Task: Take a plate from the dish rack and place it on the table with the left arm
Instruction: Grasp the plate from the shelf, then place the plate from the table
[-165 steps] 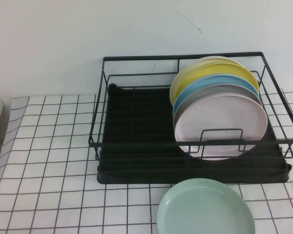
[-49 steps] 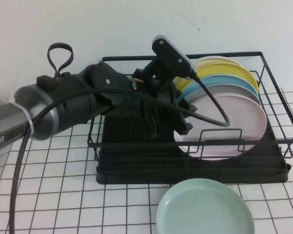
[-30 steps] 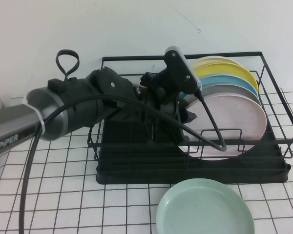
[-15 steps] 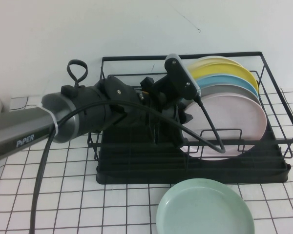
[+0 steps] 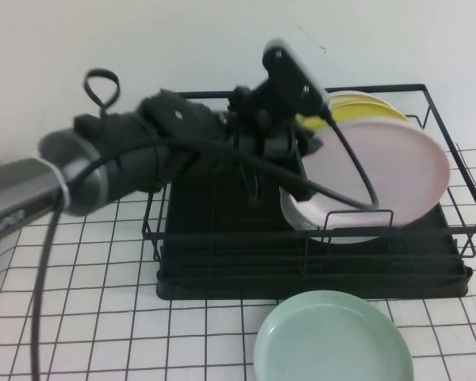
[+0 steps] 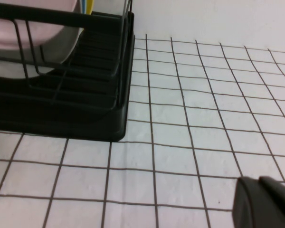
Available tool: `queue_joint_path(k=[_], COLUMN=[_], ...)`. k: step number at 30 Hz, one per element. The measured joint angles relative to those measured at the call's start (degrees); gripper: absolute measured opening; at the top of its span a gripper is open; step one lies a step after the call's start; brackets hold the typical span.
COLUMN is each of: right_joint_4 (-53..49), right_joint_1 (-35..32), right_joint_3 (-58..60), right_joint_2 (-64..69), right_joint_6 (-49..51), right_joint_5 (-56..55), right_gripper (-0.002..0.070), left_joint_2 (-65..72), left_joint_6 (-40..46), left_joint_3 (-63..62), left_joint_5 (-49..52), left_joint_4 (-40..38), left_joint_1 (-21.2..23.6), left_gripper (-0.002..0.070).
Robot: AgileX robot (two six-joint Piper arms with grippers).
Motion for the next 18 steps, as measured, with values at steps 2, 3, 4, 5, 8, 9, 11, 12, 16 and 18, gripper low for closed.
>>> queue_joint_path(k=[2,3,4,5,8,9,11,12,16,18], right_joint_4=[0.00,0.00,0.00,0.00,0.00,0.00,0.00,0.00,0.00,0.00], right_joint_1=[0.00,0.00,0.00,0.00,0.00,0.00,0.00,0.00,0.00,0.00], right_joint_3=[0.00,0.00,0.00,0.00,0.00,0.00,0.00,0.00,0.00,0.00], right_joint_2=[0.00,0.00,0.00,0.00,0.00,0.00,0.00,0.00,0.00,0.00], right_joint_6=[0.00,0.00,0.00,0.00,0.00,0.00,0.00,0.00,0.00,0.00], right_joint_5=[0.00,0.00,0.00,0.00,0.00,0.00,0.00,0.00,0.00,0.00], right_gripper=[-0.0003,-0.0003,-0.0003,-0.0003,-0.0003,-0.0003,-0.0003,-0.0003,-0.0003,-0.0003], left_joint_2=[-1.80,-2.59,-3.71,-4.91,-8.81,-9.86,-12.46,-13.53,-19.19,-21.29], left_joint_6=[0.12,0.23,0.33,0.45,0.45,0.55,-1.23,-2.61,-15.21,-25.17], left_joint_3=[-0.74,-0.99,-1.37,-1.63,-1.81,-1.81,-1.81,-1.81,-1.95,-1.95], left_joint_5=[0.20,0.20,0.20,-0.05,0.64,0.78,1.05,1.30,6.43,11.42], left_joint_4=[0.00,0.00,0.00,-0.03,-0.40,-0.71,-1.60,-1.70,2.83,8.38], left_joint_1=[0.00,0.00,0.00,0.00,0.00,0.00,0.00,0.00,0.00,0.00], left_gripper=[0.0037,0.0036,0.0036,0.0032,0.0013,0.0012,0.0008,0.0008,0.0006,0.0006])
